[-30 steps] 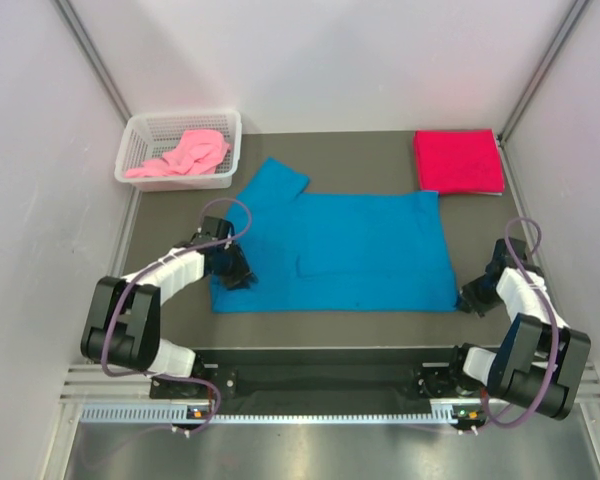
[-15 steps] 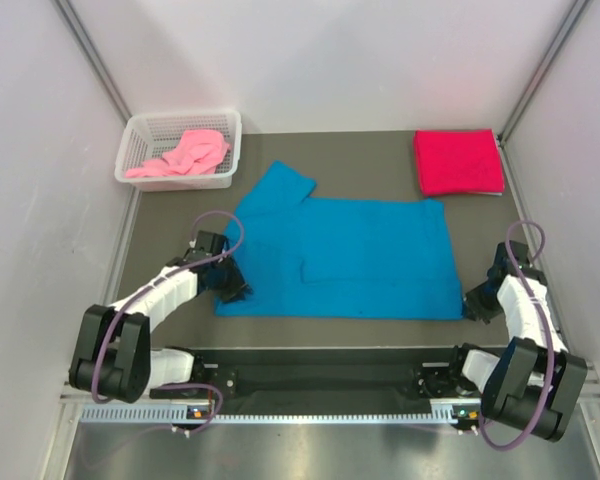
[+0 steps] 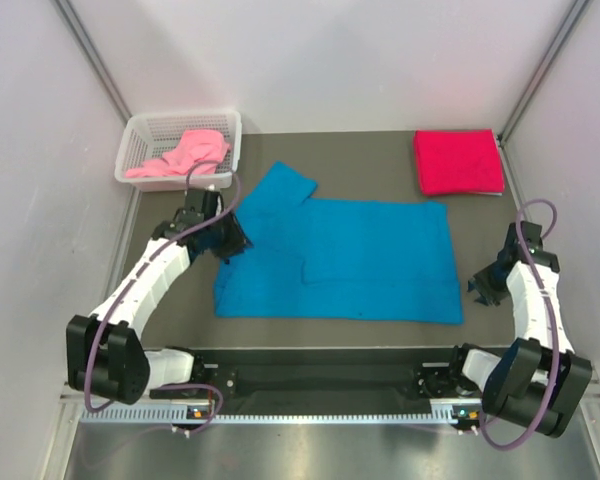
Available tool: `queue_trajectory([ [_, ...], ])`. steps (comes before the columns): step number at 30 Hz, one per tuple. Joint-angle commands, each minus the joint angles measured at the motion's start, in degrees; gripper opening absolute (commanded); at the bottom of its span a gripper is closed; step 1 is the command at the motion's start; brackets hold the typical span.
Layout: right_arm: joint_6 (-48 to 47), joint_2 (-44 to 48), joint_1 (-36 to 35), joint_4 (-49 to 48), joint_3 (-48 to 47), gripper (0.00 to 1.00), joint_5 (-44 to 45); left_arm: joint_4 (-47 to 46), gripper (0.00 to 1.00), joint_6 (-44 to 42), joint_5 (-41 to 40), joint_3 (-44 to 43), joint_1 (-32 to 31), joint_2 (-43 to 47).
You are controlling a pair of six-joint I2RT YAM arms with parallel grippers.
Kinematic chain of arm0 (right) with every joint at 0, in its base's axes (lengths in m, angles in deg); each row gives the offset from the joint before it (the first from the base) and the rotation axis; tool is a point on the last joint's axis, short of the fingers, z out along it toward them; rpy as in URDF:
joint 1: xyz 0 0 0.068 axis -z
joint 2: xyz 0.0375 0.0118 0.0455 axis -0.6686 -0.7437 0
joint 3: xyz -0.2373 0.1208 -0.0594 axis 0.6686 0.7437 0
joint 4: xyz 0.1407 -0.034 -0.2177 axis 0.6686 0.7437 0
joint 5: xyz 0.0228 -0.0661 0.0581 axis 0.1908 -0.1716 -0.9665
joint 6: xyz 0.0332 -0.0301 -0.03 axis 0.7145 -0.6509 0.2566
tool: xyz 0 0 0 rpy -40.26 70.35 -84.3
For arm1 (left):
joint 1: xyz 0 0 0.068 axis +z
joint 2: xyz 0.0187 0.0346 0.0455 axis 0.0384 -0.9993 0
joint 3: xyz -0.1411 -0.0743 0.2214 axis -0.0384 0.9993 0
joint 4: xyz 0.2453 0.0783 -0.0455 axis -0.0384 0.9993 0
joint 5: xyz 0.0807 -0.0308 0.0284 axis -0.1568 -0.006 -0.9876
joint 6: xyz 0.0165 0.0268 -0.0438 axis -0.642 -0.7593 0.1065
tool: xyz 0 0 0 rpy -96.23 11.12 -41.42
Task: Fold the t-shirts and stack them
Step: Fold the tshirt
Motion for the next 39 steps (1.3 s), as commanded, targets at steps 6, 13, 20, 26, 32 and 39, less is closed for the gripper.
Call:
queue_trajectory([
  [6,-8.6,4.0,-0.3,-23.9,-1.0,0.55,-26.8,-9.6,0.44,-14.7,3.8,-19.2,-0.1,-12.1],
  [13,-11.1,-6.4,-0.3,-36.0,-8.1,0.57,-25.7,-17.4,0.44,-21.4,1.3,-28.9,-0.1,-23.9],
  [20,-14.3,-22.7,-0.5,-47.1,-12.8,0.51,-32.5,-15.3,0.43,-29.1,-0.2,-41.1,-0.1,-39.8],
  [26,-17.9,-34.6,-0.5,-50.3,-18.1,0.49,-35.4,-13.3,0.47,-32.7,-4.7,-50.1,-0.1,-48.2],
  [32,-20.3,-38.9,-0.6,-49.7,-21.1,0.55,-35.0,-13.6,0.49,-34.1,-7.3,-55.8,1.2,-55.6],
  [39,-21.5,-42.0,-0.8,-48.4,-22.3,0.55,-35.2,-12.7,0.51,-34.7,-3.4,-64.0,1.5,-63.6],
])
